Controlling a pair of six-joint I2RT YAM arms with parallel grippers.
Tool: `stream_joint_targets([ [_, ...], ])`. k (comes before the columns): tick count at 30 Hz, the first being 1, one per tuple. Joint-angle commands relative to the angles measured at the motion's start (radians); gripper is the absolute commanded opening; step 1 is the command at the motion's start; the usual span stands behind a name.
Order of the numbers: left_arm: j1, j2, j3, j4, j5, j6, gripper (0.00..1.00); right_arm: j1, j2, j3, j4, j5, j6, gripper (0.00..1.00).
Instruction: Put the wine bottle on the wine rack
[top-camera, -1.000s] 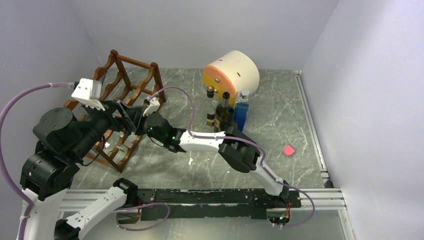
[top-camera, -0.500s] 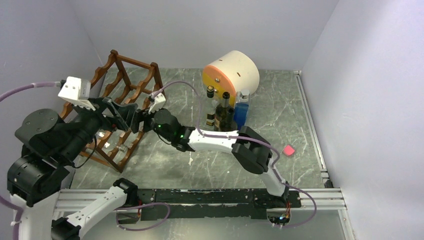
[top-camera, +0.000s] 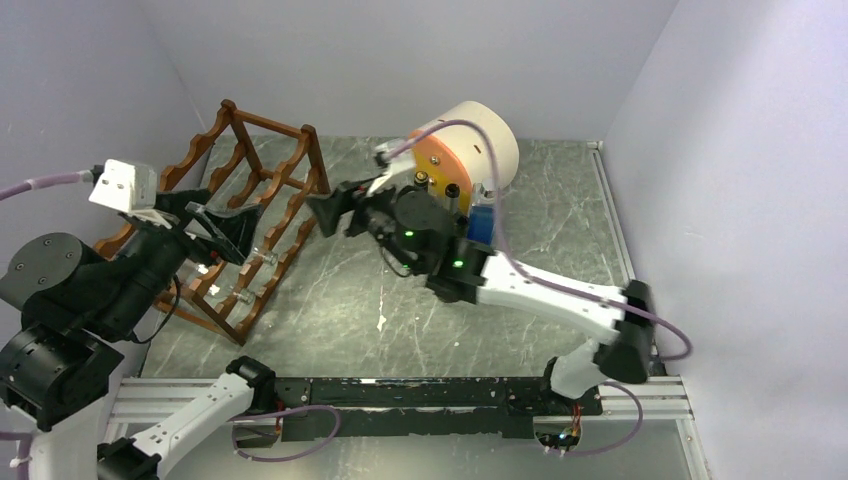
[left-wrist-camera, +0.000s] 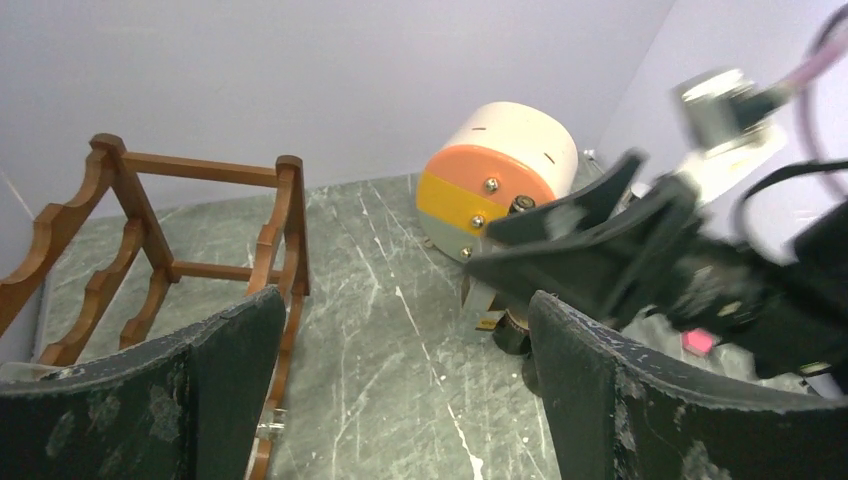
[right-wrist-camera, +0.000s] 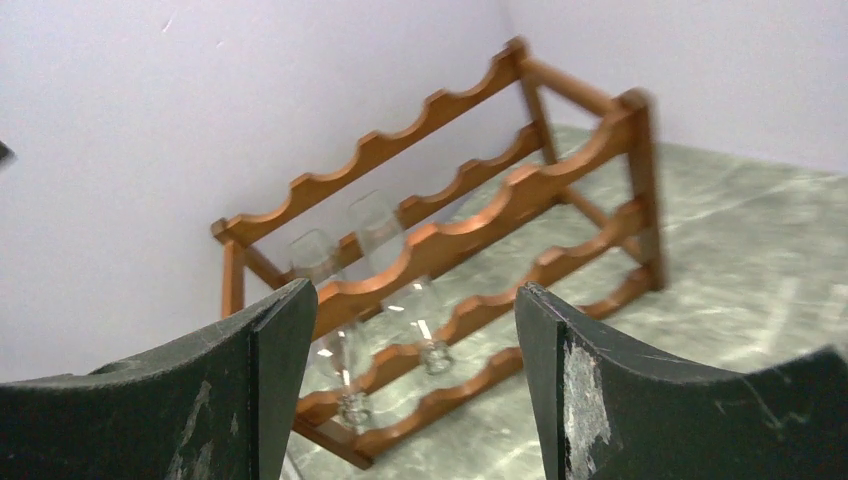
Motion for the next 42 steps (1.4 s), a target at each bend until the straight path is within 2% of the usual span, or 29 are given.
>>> stream_joint_targets([
  [1, -0.006, -0.031, -0.077, 0.076, 0.059, 0.002, 0.95, -0.011, -0.197, -0.054, -0.295, 0.198, -0.129, 0.76],
  [6, -0.005, -0.064, -0.221, 0.163, 0.107, -0.029, 0.95, -0.02, -0.339, -0.013, -0.589, 0.345, -0.182, 0.77],
  [11, -0.006, -0.066, -0.374, 0.252, 0.159, -0.055, 0.95, -0.034, -0.429, -0.003, -0.79, 0.447, -0.177, 0.78],
  [14, -0.006, -0.054, -0.457, 0.313, 0.182, -0.073, 0.95, -0.076, -0.449, 0.001, -0.912, 0.448, -0.13, 0.8],
  [17, -0.006, -0.031, -0.533, 0.376, 0.218, -0.084, 0.95, -0.177, -0.461, -0.015, -0.967, 0.412, -0.093, 0.81],
  [25, -0.005, -0.042, -0.724, 0.625, 0.307, -0.14, 0.95, -0.25, -0.487, -0.096, -0.973, 0.332, -0.08, 0.8],
  [31, -0.005, 0.006, -0.736, 0.59, 0.326, -0.14, 0.95, -0.254, -0.5, -0.161, -0.949, 0.224, -0.093, 0.78],
  [38, -0.005, -0.014, -0.818, 0.69, 0.487, -0.161, 0.95, -0.257, -0.487, -0.223, -0.853, 0.219, -0.119, 0.61],
  [42, -0.006, 0.013, -0.833, 0.706, 0.595, -0.17, 0.95, -0.262, -0.477, -0.251, -0.796, 0.198, -0.151, 0.57],
])
